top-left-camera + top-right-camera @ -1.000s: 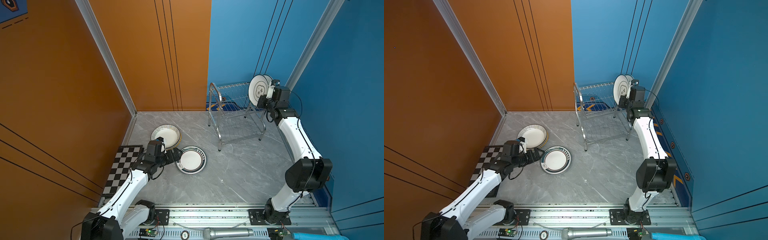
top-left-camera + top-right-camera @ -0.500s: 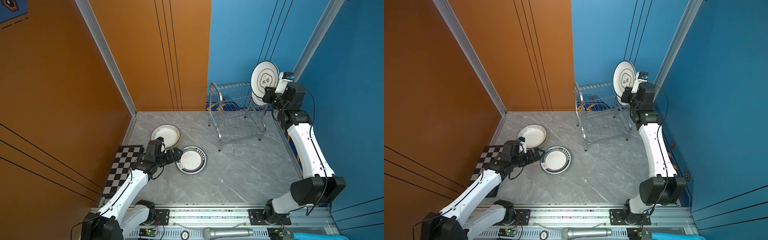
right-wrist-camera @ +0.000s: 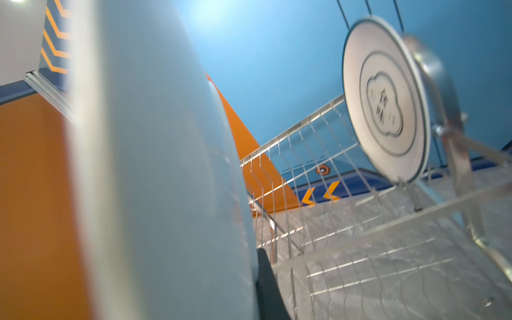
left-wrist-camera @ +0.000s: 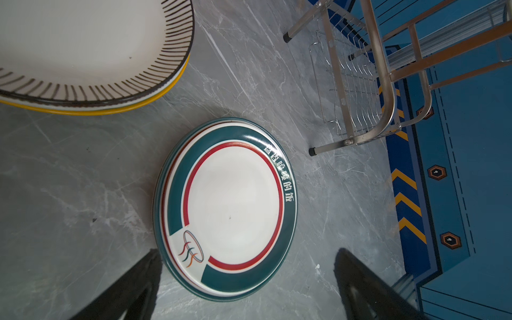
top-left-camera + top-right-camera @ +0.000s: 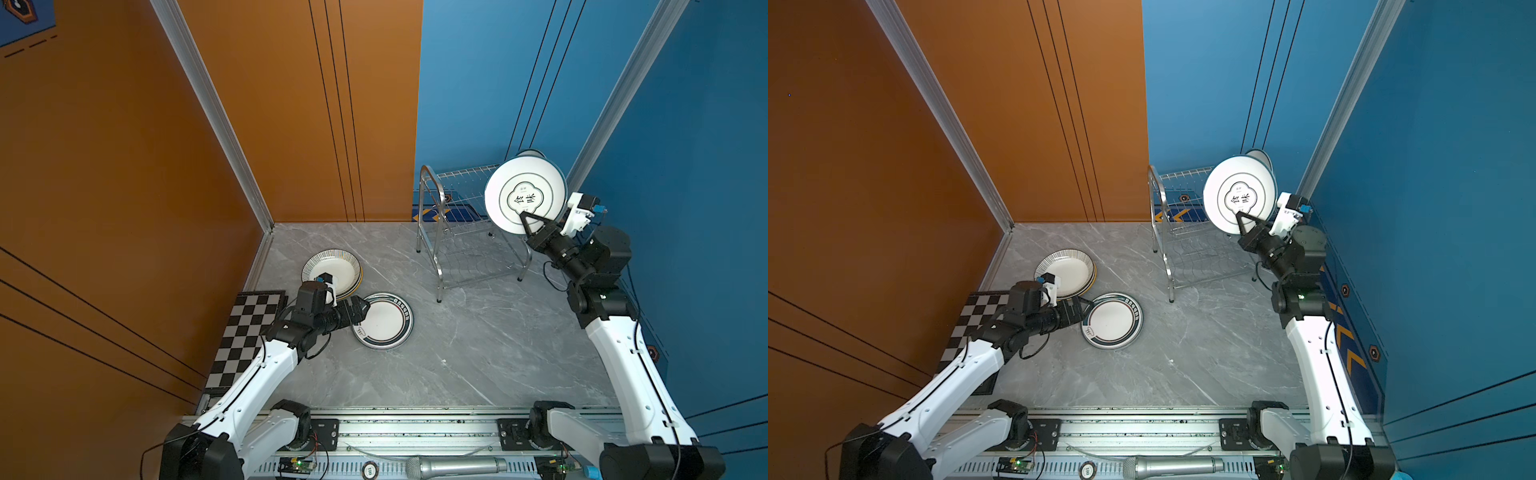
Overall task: Unload the plates from the dish rack
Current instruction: Pick up the plate from the dish rack, then place the plate among the plates.
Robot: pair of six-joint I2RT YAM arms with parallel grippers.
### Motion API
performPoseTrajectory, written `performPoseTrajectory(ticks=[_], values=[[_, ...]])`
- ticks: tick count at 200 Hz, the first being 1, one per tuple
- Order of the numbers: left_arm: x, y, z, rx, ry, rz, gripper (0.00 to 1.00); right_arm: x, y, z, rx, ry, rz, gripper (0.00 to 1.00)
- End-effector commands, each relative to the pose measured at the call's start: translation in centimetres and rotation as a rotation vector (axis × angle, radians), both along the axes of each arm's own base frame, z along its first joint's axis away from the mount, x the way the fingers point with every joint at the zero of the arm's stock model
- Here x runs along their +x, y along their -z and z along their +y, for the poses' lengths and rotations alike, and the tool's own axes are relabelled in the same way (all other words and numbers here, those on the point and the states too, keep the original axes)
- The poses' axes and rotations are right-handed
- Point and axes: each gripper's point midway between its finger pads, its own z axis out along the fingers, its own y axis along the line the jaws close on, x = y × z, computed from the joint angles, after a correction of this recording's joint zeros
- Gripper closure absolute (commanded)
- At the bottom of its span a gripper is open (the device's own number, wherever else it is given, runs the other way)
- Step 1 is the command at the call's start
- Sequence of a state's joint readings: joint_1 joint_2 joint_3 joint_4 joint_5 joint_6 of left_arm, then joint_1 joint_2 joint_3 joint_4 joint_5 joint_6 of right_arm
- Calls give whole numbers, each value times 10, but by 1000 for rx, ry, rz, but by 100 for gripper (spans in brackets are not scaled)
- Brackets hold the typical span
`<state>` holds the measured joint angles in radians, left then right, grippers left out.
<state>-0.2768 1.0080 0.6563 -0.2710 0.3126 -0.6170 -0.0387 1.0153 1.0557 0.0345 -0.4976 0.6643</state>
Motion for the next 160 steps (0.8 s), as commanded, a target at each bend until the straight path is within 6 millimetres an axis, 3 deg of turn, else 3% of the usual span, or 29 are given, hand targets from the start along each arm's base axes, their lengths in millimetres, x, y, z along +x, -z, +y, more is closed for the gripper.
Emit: performPoseTrajectory(ticks=[1,45,80,121,160], values=[[-1,-5,-11,-18,45,-30,2,-36,4,15,82,-85,14,100],[-2,-8,-25,-25,86,-54,2,-82,106,20,138,-94,325,100],[-2,-10,-37,-54,112,-79,2,-107,179,26,205,-113,512,100],[-10,-6,-51,-71,153,-78,2,-121,244,46,372,-162,694,100],[-15,2,-66,-107,187,-68,1,-122,267,77,419,-224,752,100]])
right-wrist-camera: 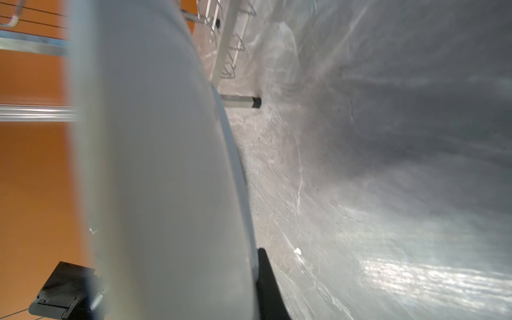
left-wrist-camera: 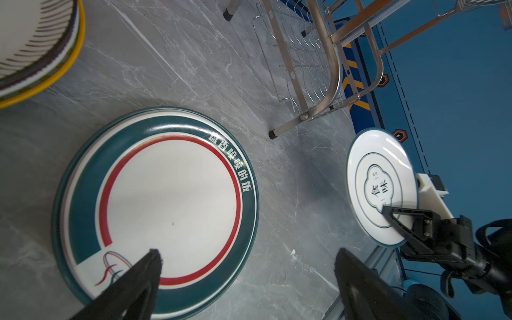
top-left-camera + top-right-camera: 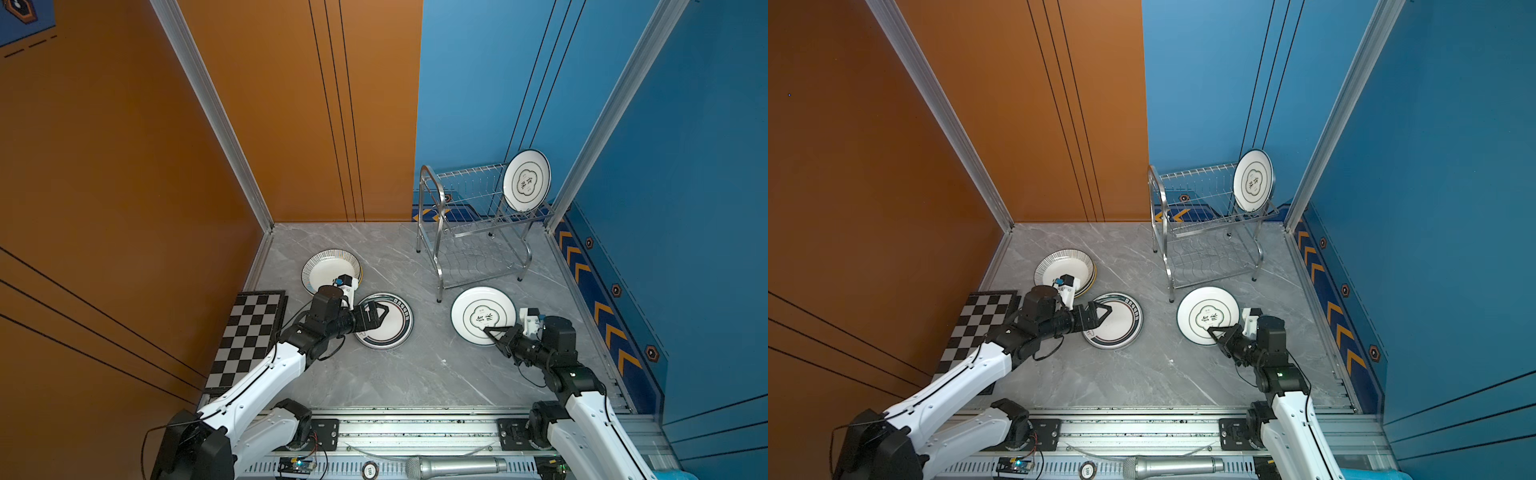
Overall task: Unload the plates from the dish rack
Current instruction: Place the plate among the plates.
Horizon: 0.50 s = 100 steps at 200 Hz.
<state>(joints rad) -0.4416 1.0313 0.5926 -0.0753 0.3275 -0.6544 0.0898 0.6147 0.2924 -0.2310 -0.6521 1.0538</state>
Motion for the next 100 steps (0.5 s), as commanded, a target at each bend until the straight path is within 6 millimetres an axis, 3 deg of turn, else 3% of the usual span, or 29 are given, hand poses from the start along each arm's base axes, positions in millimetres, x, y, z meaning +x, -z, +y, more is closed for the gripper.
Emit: performPoseTrajectory(ticks=[1,42,74,100], values=[[-4,5,-12,-36,36,13,1,13,-21,21,84,-20,-77,100],[-5,6,-28,-66,70,22,0,20,-32,71,130,-112,-108,100],[-6,3,-37,-106,95,38,9,30,-41,100,213,-167,-133,100],[-5,1,-41,-130,107,45,10,34,-55,128,264,-247,-154,100]])
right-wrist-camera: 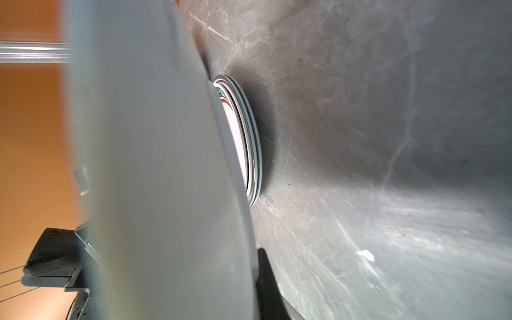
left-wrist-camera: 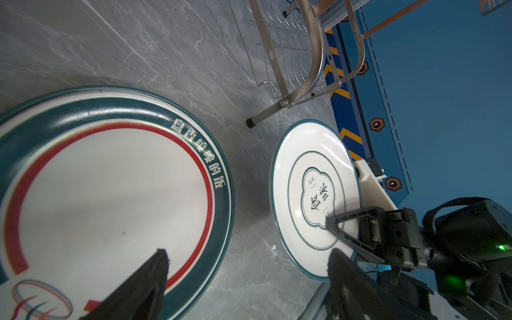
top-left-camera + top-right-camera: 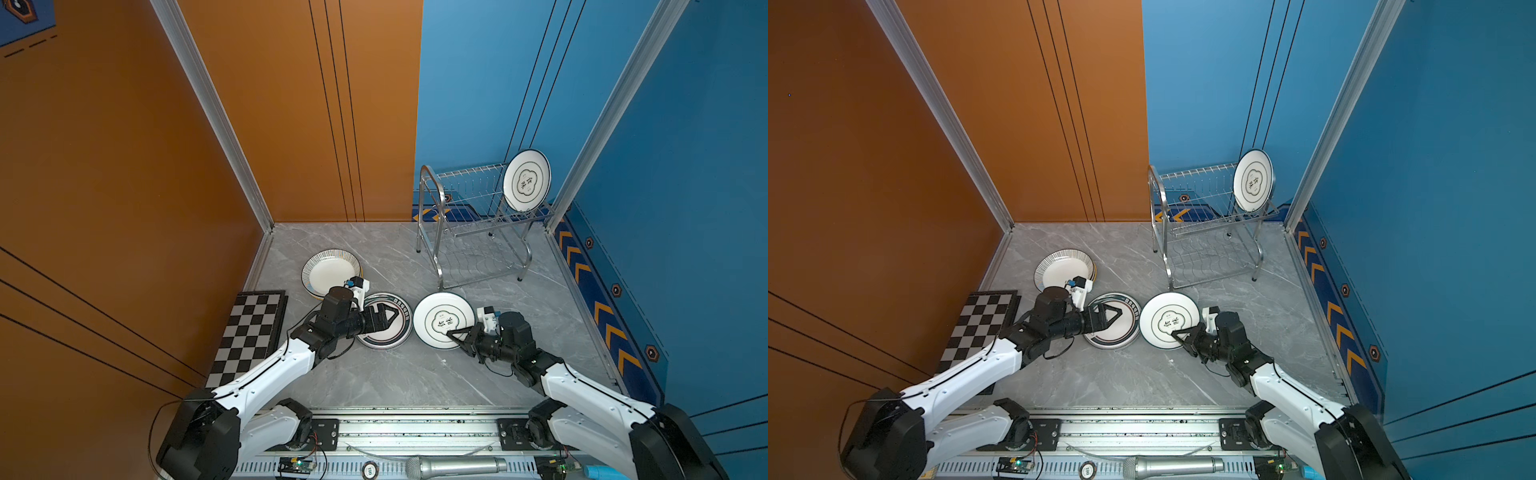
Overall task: Unload the plates from the dish rack
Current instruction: Place the plate among the plates.
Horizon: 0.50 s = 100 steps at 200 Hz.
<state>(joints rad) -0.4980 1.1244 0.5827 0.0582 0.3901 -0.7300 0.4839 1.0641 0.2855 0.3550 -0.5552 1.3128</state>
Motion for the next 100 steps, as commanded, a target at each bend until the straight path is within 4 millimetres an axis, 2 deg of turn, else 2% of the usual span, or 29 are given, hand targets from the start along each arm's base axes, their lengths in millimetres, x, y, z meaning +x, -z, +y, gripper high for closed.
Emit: performPoseTrajectory(ticks=[1,14,18,24,82,100], values=[[-3,-4,-9,-45,37,5,10,24,-65,31,160,-40,-187,100],[-1,-2,-10,-43,36,10,13,26,-71,43,184,-65,-197,100],[-1,-2,-10,-42,36,12,19,26,-71,46,191,-72,-198,100],[-1,0,-10,-41,35,17,21,27,-74,51,206,-78,-203,100],[3,-1,-9,-65,15,15,24,33,-72,81,297,-127,-188,100],[4,-1,-6,-67,8,16,27,34,-71,91,338,-145,-180,100]])
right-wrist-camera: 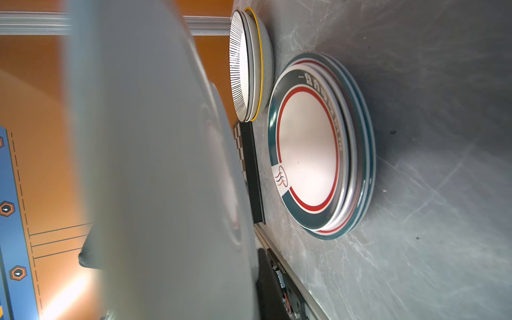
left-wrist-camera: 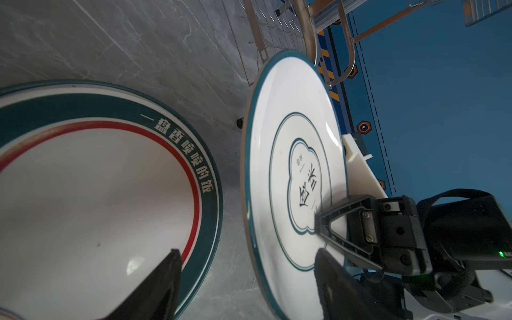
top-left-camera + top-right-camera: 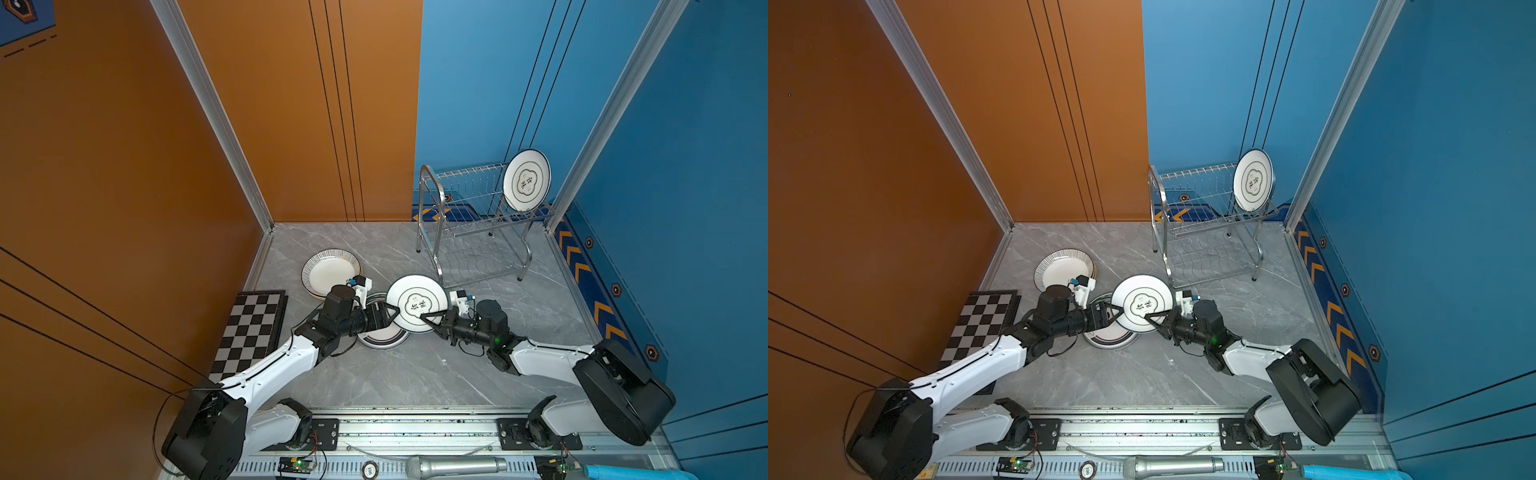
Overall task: Unload the plates from the dish rack
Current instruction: Place the plate among the plates.
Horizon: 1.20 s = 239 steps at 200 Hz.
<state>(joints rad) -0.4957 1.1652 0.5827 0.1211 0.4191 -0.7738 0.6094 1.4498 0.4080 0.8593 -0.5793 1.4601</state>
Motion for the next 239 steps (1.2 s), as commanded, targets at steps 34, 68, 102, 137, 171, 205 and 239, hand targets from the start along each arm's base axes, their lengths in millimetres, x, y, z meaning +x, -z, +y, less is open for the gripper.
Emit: performPoseTrajectory(ticks=[34,68,102,137,171,205,239], values=[[1,1,5,-34,-9,5,43,8,-29,31,161,-57,-74,100],[2,5,10,-39,-18,17,58,10,-23,37,167,-62,-62,100],[2,6,11,-39,-18,19,72,11,-17,39,142,-59,-59,100],[3,11,12,-34,-17,34,87,11,-14,38,113,-56,-61,87],[2,13,12,-32,-15,42,96,10,-15,37,87,-53,-71,72],[1,15,16,-28,-26,55,98,12,-16,34,58,-46,-84,53],[0,12,21,-39,-43,77,100,11,-15,28,-17,-38,-103,28]])
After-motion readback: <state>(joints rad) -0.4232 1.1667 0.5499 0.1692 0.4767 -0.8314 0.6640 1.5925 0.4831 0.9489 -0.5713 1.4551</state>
